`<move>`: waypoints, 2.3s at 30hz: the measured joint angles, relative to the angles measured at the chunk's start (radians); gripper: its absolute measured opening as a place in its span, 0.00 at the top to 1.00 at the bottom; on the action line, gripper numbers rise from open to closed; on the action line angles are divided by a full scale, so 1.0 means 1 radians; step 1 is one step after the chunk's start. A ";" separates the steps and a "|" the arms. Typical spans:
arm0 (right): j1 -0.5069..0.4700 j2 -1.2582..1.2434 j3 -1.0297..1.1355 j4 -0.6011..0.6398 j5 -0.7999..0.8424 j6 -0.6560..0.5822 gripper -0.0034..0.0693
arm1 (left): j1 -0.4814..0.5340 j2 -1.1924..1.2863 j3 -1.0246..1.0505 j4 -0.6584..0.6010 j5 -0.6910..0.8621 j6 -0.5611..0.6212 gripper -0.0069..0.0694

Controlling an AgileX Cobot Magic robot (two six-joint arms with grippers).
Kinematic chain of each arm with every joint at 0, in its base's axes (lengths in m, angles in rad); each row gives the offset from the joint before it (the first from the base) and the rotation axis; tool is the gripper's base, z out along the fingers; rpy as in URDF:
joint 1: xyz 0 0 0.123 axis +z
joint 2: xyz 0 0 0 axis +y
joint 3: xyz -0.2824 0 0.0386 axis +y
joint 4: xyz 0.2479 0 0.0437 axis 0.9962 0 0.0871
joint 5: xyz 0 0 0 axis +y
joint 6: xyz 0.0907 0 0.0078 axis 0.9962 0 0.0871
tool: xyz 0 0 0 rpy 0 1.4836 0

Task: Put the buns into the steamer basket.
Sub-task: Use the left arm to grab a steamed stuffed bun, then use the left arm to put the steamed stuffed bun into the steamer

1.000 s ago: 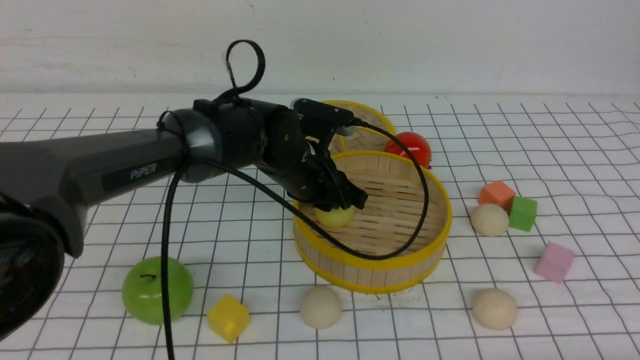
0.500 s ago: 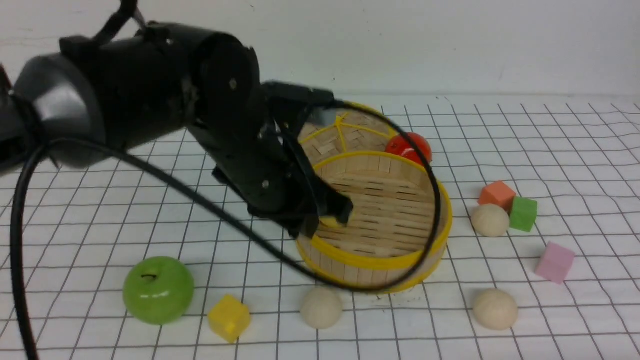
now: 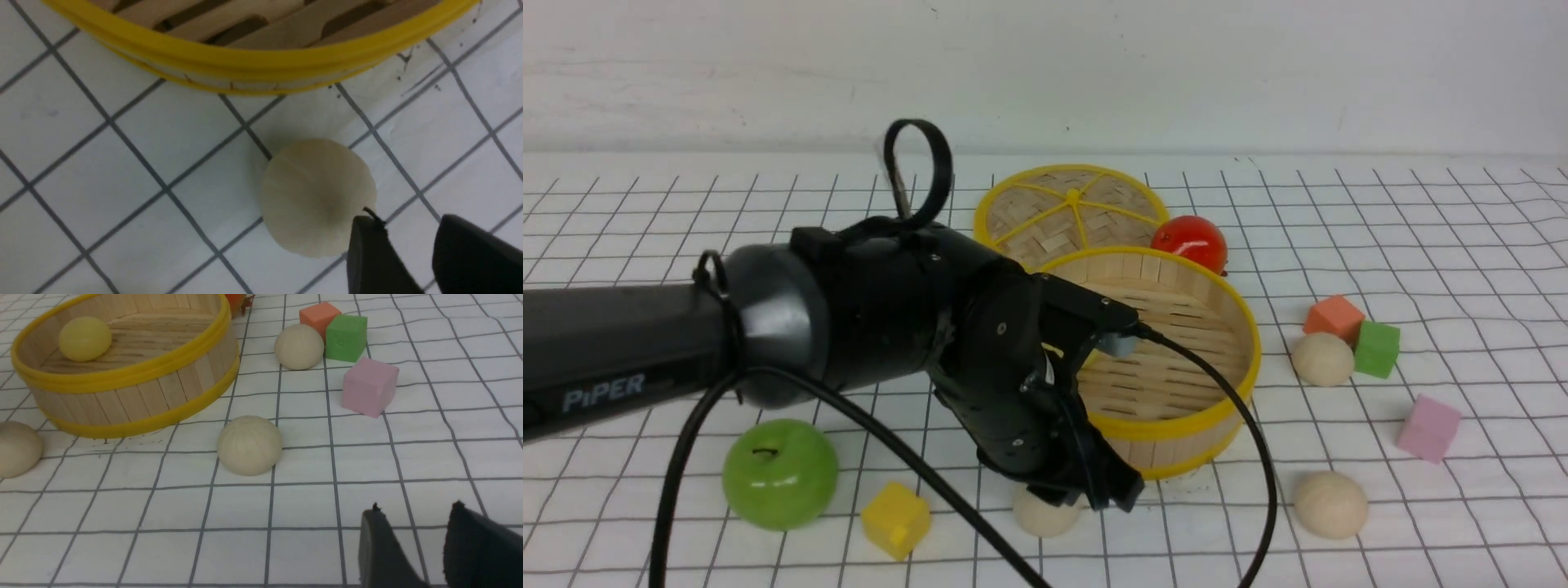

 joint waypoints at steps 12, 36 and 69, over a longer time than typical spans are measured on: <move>0.000 0.000 0.000 0.000 0.000 0.000 0.62 | 0.000 0.054 0.000 0.114 -0.049 -0.113 0.50; 0.000 0.000 0.000 -0.001 0.000 0.000 0.62 | 0.000 0.065 0.000 0.122 -0.049 -0.184 0.56; 0.000 0.000 0.000 0.000 0.000 0.000 0.62 | -0.015 0.083 -0.335 0.078 0.078 -0.085 0.92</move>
